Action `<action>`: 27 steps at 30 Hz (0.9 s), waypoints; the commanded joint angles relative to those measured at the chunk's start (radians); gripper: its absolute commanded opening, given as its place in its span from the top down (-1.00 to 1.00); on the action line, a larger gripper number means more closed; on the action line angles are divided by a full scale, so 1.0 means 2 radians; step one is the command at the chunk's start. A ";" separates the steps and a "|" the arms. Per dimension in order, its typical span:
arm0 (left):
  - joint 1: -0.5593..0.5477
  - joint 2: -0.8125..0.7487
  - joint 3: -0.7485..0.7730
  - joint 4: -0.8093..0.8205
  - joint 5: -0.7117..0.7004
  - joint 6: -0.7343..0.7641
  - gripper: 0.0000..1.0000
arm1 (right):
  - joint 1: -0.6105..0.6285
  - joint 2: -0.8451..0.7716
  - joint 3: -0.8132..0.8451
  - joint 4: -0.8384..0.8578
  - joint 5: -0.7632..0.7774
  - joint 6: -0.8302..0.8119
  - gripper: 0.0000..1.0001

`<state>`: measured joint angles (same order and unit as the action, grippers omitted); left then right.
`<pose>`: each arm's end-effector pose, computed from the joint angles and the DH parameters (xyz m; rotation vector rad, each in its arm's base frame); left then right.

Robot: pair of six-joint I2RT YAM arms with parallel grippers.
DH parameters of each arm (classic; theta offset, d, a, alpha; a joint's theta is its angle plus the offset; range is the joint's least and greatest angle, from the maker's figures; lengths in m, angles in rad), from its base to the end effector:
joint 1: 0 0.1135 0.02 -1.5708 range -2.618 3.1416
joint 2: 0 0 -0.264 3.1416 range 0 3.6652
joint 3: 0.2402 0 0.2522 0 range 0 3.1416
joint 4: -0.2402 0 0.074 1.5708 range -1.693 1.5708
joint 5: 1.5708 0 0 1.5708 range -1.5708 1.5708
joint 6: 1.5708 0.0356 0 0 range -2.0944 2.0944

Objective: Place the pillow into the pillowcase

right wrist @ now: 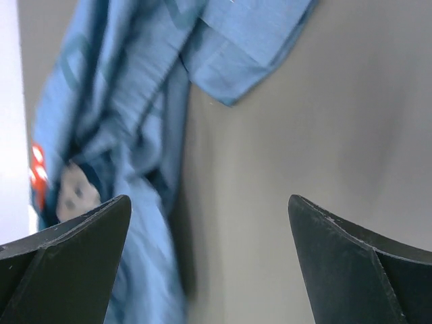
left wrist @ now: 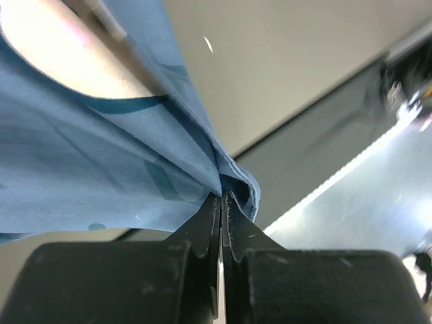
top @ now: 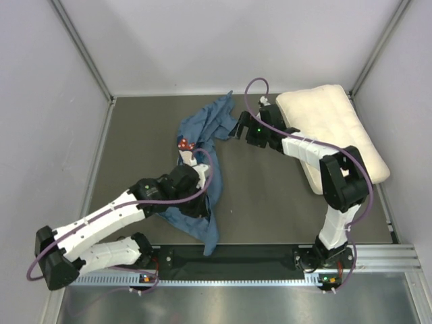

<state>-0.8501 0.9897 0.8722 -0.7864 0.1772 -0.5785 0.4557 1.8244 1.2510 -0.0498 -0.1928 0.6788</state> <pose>0.1225 -0.1490 0.2794 0.4384 2.6077 -0.7771 0.3679 0.1879 0.2230 0.1433 2.3071 0.8243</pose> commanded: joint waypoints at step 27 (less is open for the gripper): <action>-0.192 0.001 0.040 -0.029 -0.121 -0.105 1.00 | 0.038 0.253 0.250 0.139 -0.048 0.193 -0.44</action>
<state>-1.2285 1.0298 0.9043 -0.8158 -0.0147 -0.7692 0.4976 2.3062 1.6714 0.1497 -0.2649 1.0222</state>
